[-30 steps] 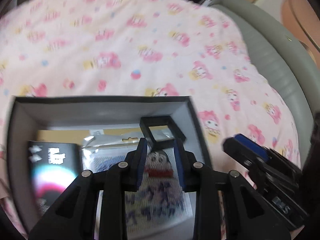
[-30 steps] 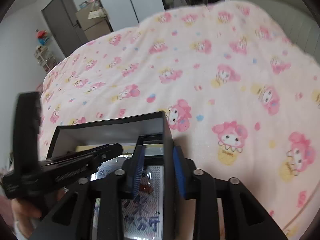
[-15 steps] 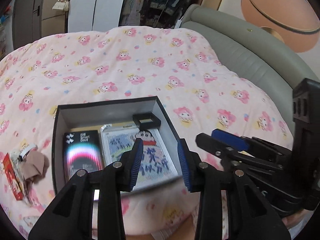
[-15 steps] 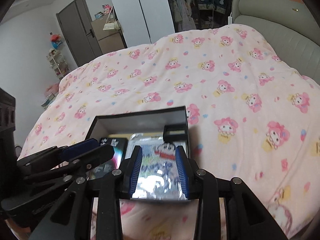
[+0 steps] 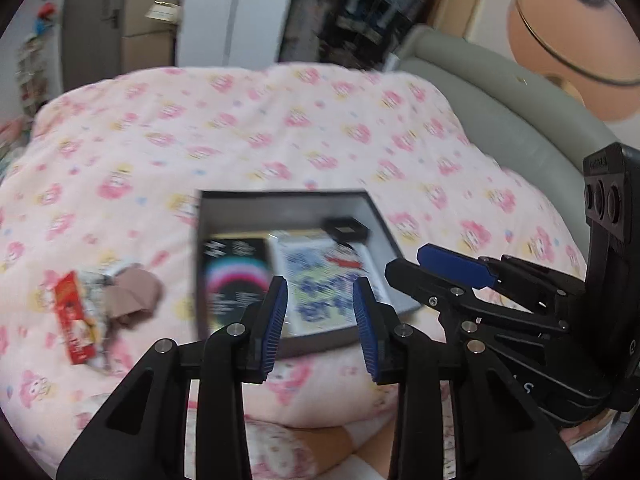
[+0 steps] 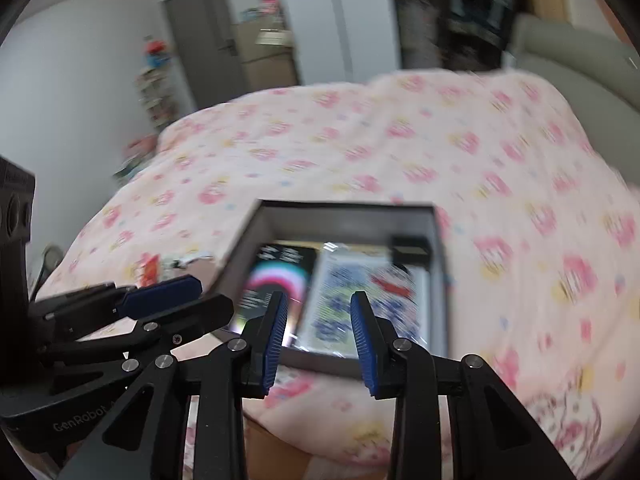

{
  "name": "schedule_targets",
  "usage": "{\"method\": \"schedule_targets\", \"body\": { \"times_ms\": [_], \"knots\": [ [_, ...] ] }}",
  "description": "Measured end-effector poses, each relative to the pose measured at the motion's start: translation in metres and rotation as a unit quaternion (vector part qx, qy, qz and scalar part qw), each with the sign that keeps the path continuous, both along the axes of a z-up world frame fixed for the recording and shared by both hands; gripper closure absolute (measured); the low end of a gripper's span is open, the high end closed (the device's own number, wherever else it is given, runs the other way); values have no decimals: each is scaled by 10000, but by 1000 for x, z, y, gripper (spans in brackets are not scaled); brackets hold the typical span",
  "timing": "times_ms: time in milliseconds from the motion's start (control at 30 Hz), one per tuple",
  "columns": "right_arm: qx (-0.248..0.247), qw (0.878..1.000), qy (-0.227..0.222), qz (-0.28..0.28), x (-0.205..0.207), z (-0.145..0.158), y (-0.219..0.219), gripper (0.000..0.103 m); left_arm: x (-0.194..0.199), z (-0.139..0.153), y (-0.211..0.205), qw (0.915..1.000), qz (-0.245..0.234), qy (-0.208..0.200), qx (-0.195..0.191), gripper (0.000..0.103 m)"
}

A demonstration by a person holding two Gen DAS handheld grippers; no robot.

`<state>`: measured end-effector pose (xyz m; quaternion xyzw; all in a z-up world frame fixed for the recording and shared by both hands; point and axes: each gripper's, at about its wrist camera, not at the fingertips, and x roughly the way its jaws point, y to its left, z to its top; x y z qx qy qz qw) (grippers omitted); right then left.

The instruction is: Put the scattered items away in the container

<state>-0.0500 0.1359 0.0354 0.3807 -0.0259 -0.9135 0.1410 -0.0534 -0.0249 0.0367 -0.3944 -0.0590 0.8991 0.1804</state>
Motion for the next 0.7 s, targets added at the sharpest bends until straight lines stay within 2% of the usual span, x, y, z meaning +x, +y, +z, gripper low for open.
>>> {"method": "schedule_targets", "body": {
  "times_ms": [167, 333, 500, 633, 700],
  "knots": [
    [-56, 9991, 24, 410, -3, 3, -56, 73, 10, -7, -57, 9983, 575, -31, 24, 70],
    [-37, 9964, -263, 810, -10, -22, -115, 73, 15, -33, -112, 9948, 976, -282, -69, 70],
    [-66, 9912, -542, 1203, -22, -45, -168, 73, 15, -53, -163, 9898, 1334, -464, 173, 70],
    [-164, 9854, -678, 1552, -34, -52, -202, 73, 13, -60, -200, 9855, 1601, -452, 339, 69],
    [-349, 9811, -843, 1704, -44, -58, -215, 73, 10, -67, -220, 9797, 1920, -440, 376, 68]
  ]
}}
